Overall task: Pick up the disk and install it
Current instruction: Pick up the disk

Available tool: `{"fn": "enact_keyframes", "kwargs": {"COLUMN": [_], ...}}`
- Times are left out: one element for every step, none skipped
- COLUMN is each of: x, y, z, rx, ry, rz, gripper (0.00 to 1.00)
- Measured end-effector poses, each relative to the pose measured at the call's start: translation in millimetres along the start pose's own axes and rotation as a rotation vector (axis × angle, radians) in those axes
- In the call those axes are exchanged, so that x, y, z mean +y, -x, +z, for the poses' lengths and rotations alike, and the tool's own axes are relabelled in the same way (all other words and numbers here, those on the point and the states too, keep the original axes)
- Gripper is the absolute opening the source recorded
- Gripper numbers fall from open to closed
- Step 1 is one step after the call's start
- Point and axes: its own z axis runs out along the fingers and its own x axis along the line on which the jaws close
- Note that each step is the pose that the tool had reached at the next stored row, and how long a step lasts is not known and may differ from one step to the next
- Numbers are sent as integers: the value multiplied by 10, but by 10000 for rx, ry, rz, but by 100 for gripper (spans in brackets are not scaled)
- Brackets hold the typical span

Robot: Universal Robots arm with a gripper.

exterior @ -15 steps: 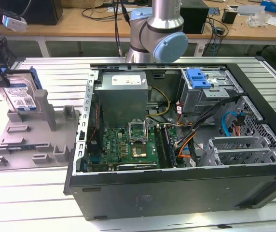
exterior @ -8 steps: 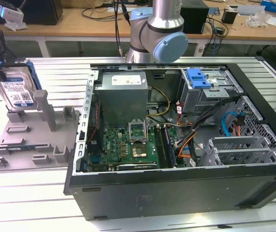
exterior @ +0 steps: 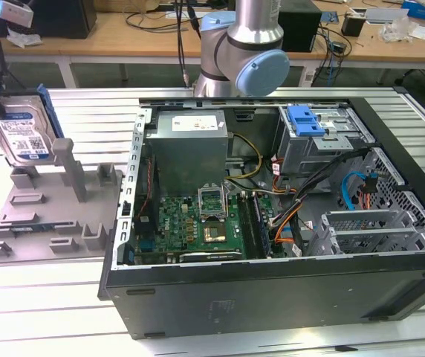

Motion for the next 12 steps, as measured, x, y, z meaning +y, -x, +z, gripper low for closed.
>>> {"fn": "enact_keyframes", "kwargs": {"x": [0, 0, -1, -1, -1, -1, -1, -1, -1, -2, -2, -3], "y": [0, 1, 2, 1, 2, 1, 0, 0, 0, -1, -1, -2], "z": [-20, -44, -69, -95, -125, -155, -199, -229, -256, -308, -338, -369], "rx": [12, 24, 36, 46, 61, 76, 98, 114, 128, 157, 174, 190], "ry": [0, 1, 2, 1, 2, 1, 2, 3, 3, 4, 3, 4], "rz": [1, 1, 1, 0, 0, 1, 0, 1, 1, 2, 2, 1], "gripper": [37, 37, 37, 37, 37, 37, 37, 37, 37, 37, 37, 37]}}
